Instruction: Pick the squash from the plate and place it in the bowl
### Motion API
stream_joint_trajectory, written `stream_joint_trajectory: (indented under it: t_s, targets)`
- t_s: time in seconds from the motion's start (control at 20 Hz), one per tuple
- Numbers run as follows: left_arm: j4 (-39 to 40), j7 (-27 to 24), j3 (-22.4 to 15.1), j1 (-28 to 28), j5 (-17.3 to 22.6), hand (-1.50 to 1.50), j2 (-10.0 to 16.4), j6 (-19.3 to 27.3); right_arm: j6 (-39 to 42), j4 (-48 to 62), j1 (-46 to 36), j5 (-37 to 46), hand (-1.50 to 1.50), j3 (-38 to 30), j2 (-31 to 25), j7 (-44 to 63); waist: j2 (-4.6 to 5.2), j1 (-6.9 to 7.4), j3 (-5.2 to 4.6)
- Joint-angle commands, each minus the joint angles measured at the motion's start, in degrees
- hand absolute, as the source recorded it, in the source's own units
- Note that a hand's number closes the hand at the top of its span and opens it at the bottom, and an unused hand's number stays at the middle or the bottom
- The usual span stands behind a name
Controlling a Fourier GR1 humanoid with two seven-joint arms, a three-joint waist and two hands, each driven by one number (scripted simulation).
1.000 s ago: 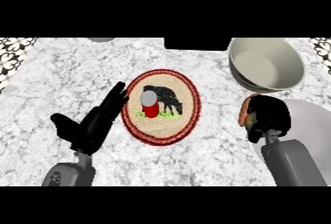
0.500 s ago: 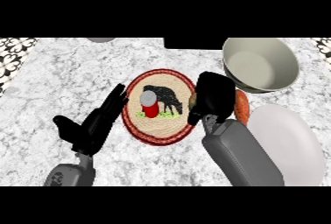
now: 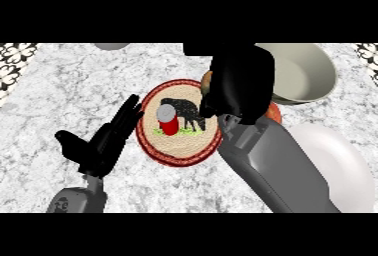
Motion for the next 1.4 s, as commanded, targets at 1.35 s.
stream_joint_trajectory:
  t_s: [1.35]
  targets:
    - [0.79,-1.35,-0.34,-0.16,-1.34,0.0,-1.54,-1.09,-27.65,49.51,-12.14,2.97,1.5,-29.29,-19.78,-29.49,0.99,1.5,0.08]
